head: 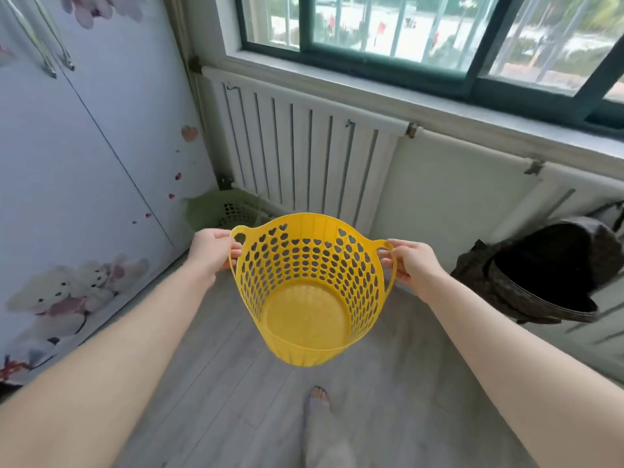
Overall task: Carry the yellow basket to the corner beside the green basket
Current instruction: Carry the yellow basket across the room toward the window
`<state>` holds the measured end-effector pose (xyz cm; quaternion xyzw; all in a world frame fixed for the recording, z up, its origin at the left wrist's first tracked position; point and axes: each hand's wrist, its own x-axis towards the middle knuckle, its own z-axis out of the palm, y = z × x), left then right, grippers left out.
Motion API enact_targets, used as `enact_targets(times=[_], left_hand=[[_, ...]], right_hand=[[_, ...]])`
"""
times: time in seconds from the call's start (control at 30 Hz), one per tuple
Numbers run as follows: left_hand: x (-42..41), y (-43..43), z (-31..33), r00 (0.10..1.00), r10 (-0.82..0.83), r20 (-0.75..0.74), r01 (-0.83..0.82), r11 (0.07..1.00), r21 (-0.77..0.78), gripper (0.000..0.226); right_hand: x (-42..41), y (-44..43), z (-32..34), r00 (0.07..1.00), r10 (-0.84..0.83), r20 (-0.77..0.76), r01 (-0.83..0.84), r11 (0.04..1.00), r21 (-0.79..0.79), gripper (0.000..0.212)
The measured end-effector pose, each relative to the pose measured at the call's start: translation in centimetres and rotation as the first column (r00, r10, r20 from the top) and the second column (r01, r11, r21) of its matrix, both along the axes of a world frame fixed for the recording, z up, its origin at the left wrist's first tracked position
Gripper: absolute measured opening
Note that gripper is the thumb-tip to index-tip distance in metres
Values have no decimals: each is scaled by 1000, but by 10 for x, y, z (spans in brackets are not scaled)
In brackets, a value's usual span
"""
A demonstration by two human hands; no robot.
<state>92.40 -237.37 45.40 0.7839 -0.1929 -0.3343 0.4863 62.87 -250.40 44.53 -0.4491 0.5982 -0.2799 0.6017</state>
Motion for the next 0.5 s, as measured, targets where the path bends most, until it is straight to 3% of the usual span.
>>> enact_targets(times=[0.27,0.5], left_hand=[[77,-136,-30,1000,30,8,-30,992,123,35],[137,-223,-70,998,-26,62,10,968,252,35]], right_hand=[[85,-135,-35,994,80,-78,-76,996,50,44],[143,-198,-80,982,125,-144,-97,977,191,31]])
